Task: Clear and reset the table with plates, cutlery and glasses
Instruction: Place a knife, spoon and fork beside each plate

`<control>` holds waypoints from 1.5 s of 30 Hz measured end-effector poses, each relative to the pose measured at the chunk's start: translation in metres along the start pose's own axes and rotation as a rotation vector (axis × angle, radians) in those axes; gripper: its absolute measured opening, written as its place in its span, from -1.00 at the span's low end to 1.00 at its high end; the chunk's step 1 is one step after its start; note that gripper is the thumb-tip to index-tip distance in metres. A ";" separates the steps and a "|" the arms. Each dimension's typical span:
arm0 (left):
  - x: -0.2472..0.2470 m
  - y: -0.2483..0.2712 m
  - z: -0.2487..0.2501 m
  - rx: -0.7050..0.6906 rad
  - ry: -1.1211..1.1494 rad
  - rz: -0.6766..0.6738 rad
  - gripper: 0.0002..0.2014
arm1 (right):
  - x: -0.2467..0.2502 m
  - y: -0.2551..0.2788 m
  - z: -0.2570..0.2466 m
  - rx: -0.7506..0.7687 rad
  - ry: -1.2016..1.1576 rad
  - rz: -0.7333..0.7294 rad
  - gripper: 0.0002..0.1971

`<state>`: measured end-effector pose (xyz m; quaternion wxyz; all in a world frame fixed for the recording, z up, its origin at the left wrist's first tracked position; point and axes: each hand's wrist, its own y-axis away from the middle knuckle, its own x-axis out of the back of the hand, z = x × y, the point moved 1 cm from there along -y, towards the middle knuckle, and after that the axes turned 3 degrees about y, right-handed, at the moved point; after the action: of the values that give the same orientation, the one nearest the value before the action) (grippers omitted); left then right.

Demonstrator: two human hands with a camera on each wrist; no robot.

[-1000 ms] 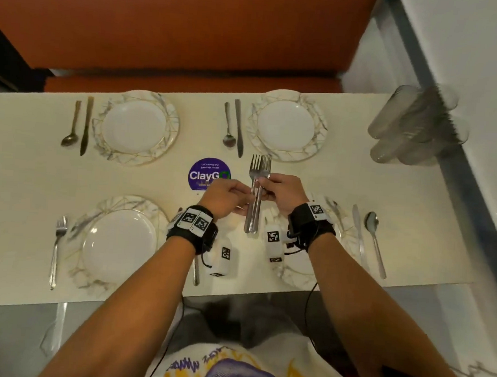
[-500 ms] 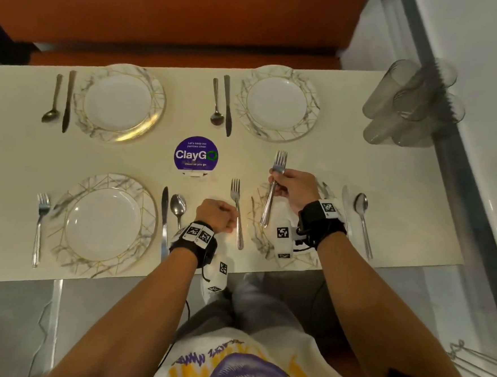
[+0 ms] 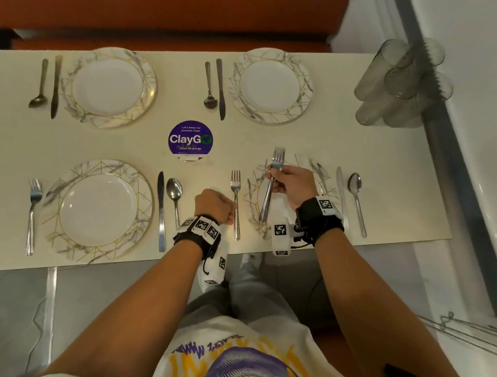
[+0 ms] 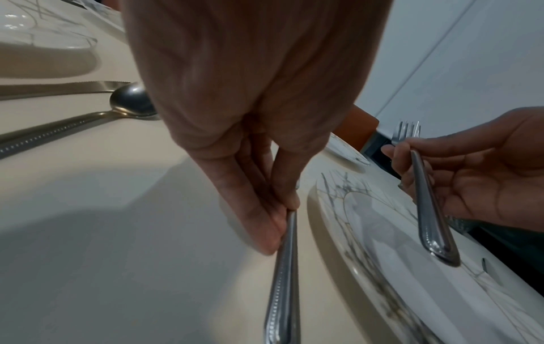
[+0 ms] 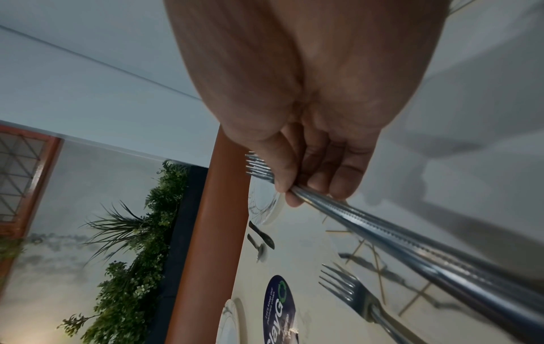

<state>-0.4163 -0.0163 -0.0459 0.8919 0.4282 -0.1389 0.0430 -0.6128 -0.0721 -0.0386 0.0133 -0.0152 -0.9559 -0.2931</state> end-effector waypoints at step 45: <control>0.062 0.026 0.155 -0.478 0.611 -0.210 -0.83 | -0.010 0.015 -0.102 0.420 0.351 -0.036 -0.93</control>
<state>-0.3950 -0.1222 0.0834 0.9662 0.1881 0.1710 0.0432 -0.6002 -0.1171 0.0542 0.1766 0.0560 -0.9788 -0.0869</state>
